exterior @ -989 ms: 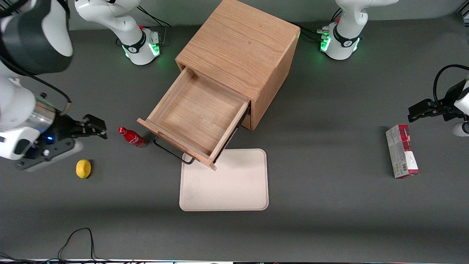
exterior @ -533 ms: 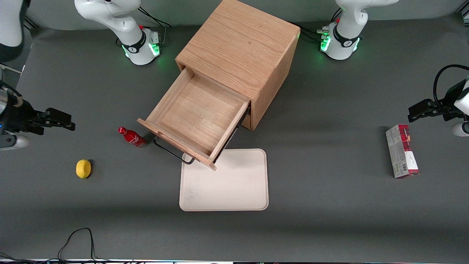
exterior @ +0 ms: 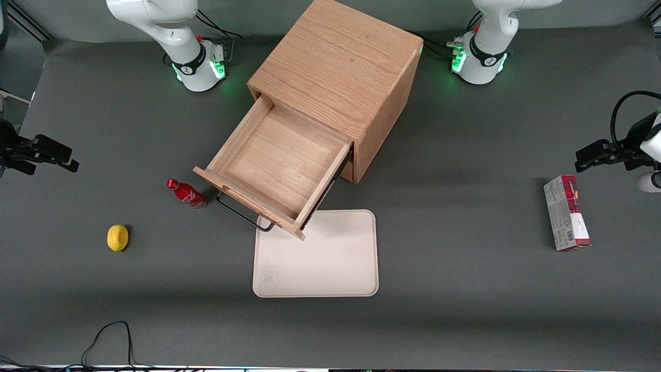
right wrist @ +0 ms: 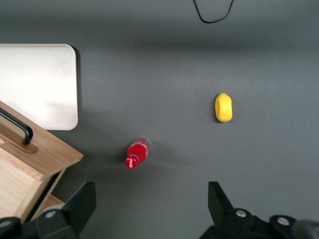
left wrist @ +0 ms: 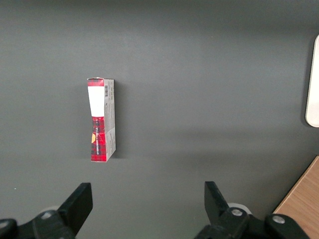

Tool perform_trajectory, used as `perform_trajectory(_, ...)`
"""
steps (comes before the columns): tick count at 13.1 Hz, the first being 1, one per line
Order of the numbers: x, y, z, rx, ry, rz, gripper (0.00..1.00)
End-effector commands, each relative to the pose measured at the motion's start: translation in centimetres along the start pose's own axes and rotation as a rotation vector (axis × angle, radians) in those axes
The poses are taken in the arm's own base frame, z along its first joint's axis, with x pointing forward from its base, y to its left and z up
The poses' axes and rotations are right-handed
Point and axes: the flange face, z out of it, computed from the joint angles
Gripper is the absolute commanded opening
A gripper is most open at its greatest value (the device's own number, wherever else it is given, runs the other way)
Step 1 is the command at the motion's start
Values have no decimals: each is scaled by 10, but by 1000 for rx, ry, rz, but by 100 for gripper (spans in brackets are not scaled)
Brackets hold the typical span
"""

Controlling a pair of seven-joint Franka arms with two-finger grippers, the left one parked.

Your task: Open upper drawer

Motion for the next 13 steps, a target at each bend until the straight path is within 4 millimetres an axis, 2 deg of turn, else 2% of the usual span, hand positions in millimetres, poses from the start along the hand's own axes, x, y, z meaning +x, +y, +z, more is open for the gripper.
perform_trajectory(1, -9, -7, 1, -36, -1, 8, 100)
perform_trajectory(7, -14, -2, 5, -53, -77, 20, 100)
perform_trajectory(8, -14, -6, 6, -53, -81, 21, 100)
perform_trajectory(13, -14, -1, 7, -53, -83, 28, 100)
